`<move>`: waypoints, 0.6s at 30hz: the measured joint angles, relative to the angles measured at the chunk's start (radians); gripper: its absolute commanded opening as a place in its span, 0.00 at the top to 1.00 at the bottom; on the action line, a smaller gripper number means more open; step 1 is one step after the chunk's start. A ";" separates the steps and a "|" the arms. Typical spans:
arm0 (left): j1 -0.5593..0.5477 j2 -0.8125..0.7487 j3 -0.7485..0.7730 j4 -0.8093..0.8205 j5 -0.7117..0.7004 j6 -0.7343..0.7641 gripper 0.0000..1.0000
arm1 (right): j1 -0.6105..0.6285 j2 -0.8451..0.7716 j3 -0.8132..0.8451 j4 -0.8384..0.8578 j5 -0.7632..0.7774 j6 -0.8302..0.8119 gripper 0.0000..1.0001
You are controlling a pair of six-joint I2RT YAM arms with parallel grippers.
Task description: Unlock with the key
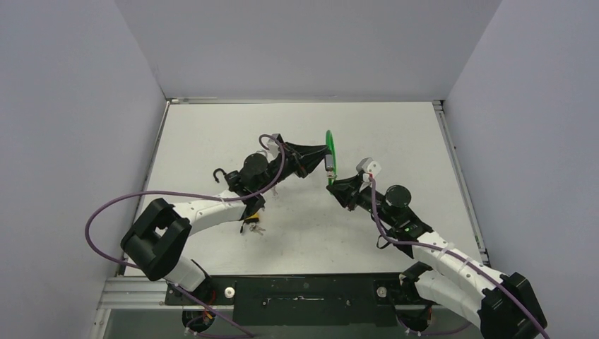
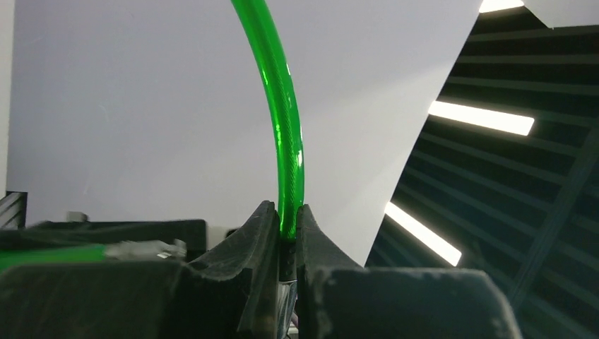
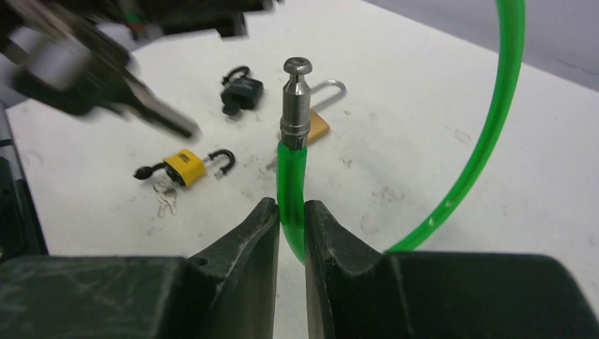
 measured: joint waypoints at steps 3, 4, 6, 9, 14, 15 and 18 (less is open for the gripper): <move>0.000 -0.037 -0.001 0.010 -0.002 -0.002 1.00 | 0.002 0.001 -0.023 -0.038 0.068 -0.023 1.00; 0.000 -0.044 -0.001 0.014 -0.002 -0.001 1.00 | 0.002 0.001 -0.028 -0.045 0.087 -0.032 1.00; 0.000 -0.061 -0.003 0.015 -0.005 0.000 1.00 | 0.002 -0.003 -0.032 -0.053 0.111 -0.042 1.00; 0.002 -0.074 -0.014 0.015 -0.009 0.003 1.00 | 0.002 -0.020 -0.032 -0.053 0.120 -0.045 1.00; 0.013 -0.088 -0.027 -0.019 -0.035 0.058 1.00 | 0.002 -0.040 -0.032 -0.055 0.131 -0.003 1.00; 0.018 -0.101 -0.032 -0.048 -0.043 0.085 1.00 | 0.001 -0.040 -0.032 -0.064 0.135 0.015 1.00; 0.033 -0.135 -0.041 -0.132 -0.058 0.166 1.00 | 0.001 -0.030 -0.021 -0.114 0.147 0.055 1.00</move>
